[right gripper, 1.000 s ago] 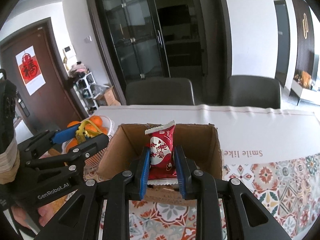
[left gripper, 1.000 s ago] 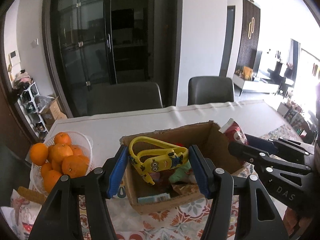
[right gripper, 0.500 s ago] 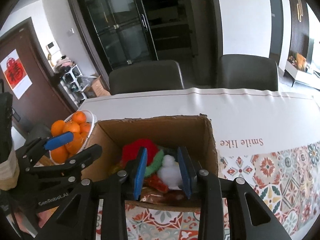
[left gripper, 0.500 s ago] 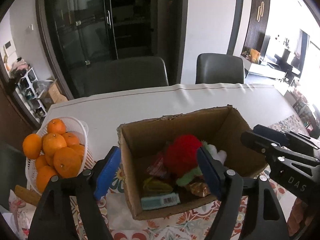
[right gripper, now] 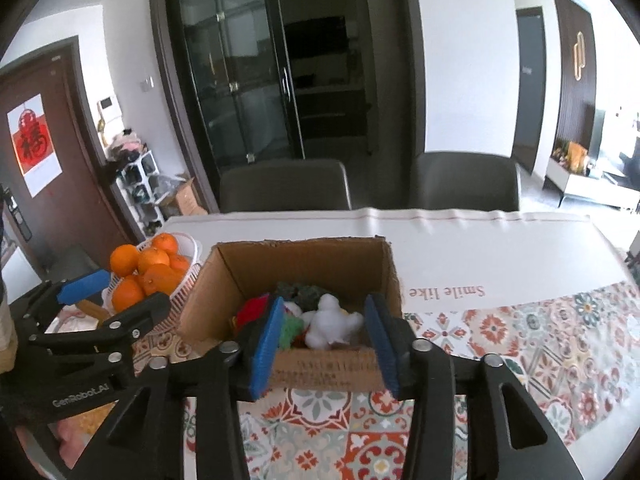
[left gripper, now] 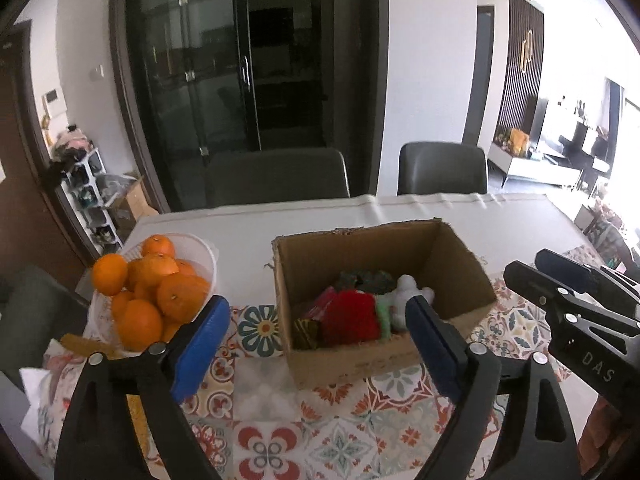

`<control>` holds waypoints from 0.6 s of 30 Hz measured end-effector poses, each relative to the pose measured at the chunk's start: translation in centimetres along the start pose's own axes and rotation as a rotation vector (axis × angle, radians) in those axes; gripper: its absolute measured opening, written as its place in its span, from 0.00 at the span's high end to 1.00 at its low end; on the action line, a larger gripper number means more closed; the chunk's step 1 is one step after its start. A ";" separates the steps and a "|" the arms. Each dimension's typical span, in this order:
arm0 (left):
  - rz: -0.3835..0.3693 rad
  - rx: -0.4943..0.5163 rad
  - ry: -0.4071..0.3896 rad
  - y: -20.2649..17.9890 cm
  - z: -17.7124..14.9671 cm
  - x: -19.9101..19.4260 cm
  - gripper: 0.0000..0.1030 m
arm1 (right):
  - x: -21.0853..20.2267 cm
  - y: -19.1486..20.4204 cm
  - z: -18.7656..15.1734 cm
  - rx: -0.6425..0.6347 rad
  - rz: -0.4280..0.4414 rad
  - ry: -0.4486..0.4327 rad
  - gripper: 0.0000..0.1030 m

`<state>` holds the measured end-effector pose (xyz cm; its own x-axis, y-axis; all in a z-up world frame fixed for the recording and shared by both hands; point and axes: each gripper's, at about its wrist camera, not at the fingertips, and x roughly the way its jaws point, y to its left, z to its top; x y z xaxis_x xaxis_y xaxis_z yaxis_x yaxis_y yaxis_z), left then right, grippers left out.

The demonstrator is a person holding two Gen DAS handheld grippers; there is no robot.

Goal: Organize soft objects

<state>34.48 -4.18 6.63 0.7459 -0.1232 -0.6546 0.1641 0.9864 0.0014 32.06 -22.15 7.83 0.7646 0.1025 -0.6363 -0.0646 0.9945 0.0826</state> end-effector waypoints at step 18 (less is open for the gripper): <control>0.115 0.003 -0.169 0.1 -10.1 -11.6 0.00 | -11.4 2.6 -8.6 -0.035 -0.123 -0.146 0.18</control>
<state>19.32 -1.60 6.65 0.8576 -0.0266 -0.5135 0.0735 0.9947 0.0712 17.69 -20.57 8.71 0.8526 -0.0214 -0.5220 0.0147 0.9997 -0.0171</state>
